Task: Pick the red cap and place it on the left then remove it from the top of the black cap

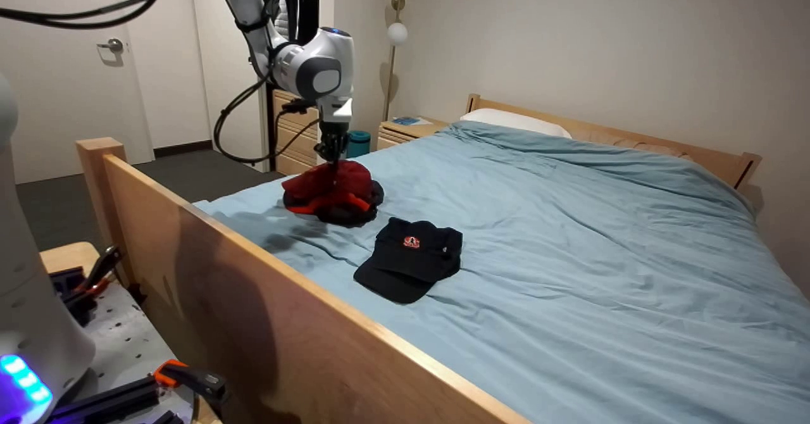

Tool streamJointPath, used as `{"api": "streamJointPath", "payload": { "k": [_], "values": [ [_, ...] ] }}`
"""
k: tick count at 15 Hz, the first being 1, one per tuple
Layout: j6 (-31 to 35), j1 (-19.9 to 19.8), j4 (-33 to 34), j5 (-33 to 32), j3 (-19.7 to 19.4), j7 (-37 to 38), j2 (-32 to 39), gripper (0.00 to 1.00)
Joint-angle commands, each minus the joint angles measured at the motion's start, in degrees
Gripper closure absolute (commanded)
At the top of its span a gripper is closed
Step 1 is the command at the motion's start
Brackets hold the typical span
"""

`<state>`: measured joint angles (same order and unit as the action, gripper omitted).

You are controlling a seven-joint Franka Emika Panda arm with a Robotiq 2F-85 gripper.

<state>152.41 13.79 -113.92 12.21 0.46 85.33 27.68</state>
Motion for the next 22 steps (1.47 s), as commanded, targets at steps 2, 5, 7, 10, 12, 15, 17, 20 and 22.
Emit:
{"api": "streamJointPath", "payload": {
  "k": [2,5,7,10,12,15,17,20,22],
  "values": [
    [-0.6,0.4,-1.8,-1.4,-0.7,0.9,-3.2,0.96],
    [0.9,2.0,-4.6,-4.0,-2.5,3.1,-7.6,0.96],
    [1.6,3.1,-6.9,-6.3,-3.4,5.3,-10.7,0.96],
    [0.2,3.4,-10.2,-9.2,-3.3,9.0,-14.6,0.96],
    [-0.1,2.8,-13.5,-9.1,-2.3,11.3,-16.9,0.95],
    [1.5,2.7,-19.9,-9.7,-1.9,17.5,-20.3,0.95],
    [2.6,2.2,-24.2,-9.4,-1.2,21.5,-22.5,0.96],
    [3.3,1.5,-30.1,-8.1,0.5,27.1,-25.6,0.96],
    [2.9,1.1,-33.1,-7.2,2.0,30.1,-27.5,0.96]
  ]
}}
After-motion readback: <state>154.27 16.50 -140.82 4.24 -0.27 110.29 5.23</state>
